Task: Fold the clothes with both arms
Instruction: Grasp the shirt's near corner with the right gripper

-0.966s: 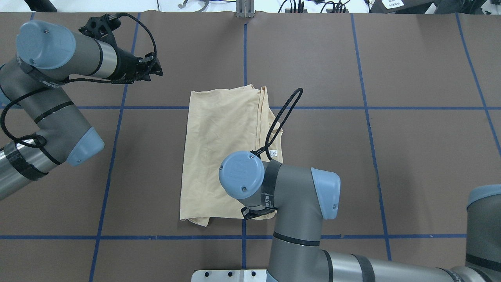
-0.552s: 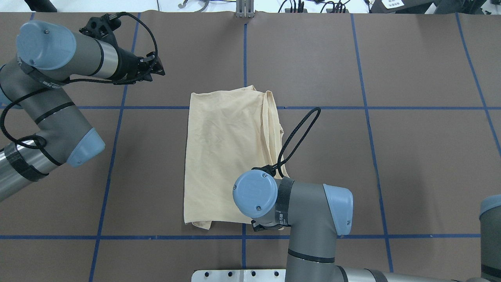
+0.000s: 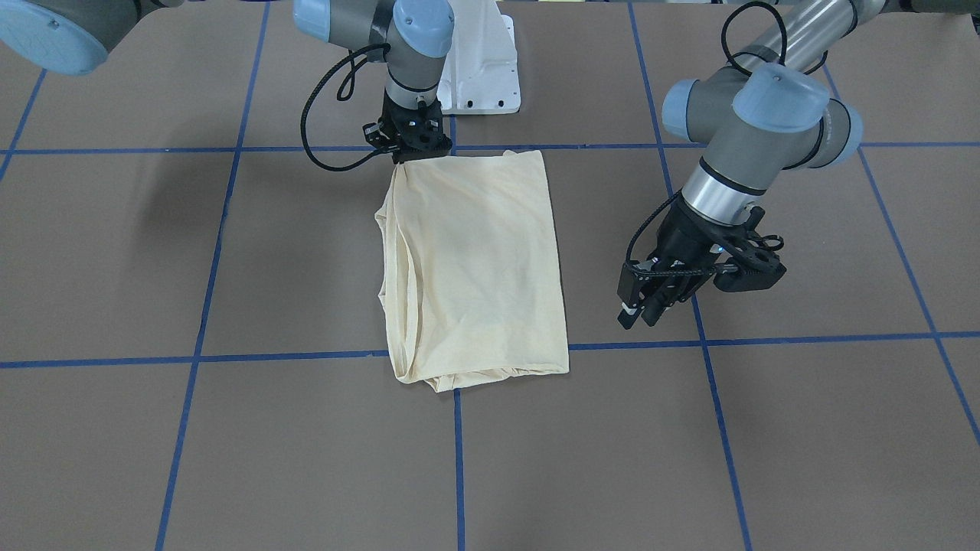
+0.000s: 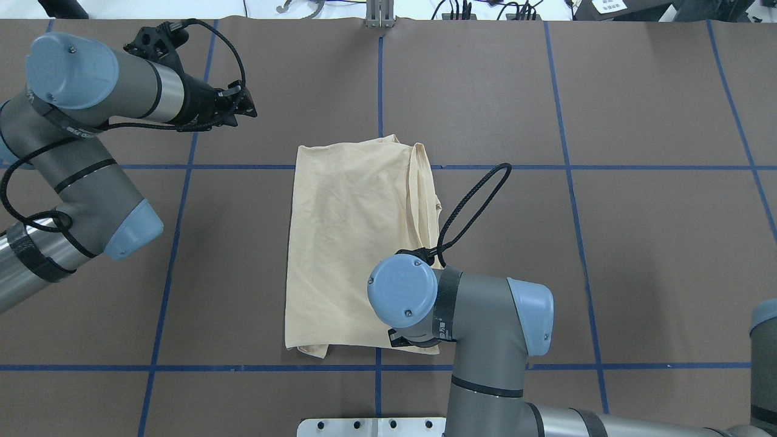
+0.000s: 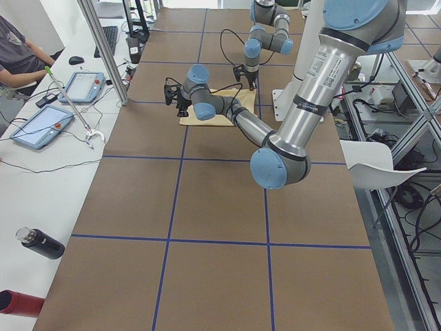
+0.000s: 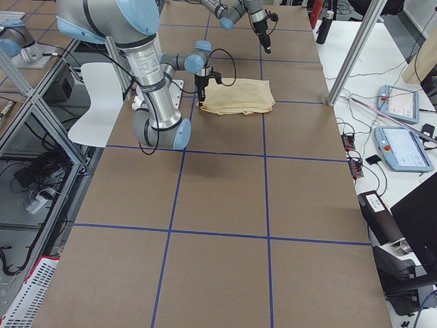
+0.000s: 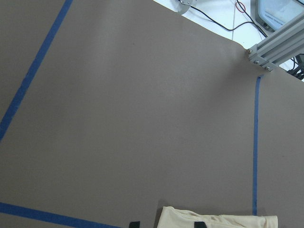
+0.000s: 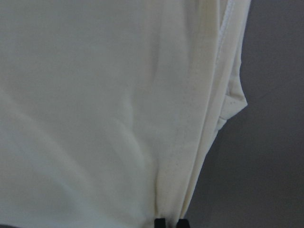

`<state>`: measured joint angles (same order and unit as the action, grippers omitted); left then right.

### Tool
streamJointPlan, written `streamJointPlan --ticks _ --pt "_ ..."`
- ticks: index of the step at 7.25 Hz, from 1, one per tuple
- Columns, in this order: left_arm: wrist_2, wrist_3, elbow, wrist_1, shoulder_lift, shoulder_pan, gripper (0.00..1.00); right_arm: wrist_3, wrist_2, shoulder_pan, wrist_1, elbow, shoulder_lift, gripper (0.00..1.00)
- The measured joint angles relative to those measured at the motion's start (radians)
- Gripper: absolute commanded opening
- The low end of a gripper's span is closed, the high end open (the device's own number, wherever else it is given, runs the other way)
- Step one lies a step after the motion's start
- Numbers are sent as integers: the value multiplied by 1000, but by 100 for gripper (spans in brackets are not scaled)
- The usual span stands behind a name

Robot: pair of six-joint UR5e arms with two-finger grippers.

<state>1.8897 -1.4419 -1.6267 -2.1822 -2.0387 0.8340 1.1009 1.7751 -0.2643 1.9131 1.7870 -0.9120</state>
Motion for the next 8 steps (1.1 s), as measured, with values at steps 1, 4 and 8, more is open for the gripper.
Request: streamJointPlan --ticks 1,4,8 --pt "-1 0 0 0 0 -1 48 80 0 -7 -22 0 -4 100" --pt "-1 0 0 0 -1 -1 48 638 -21 -12 -245 6 -68 100" --pt "-2 -2 1 -1 -2 -7 48 999 -51 -5 -397 9 -137 100"
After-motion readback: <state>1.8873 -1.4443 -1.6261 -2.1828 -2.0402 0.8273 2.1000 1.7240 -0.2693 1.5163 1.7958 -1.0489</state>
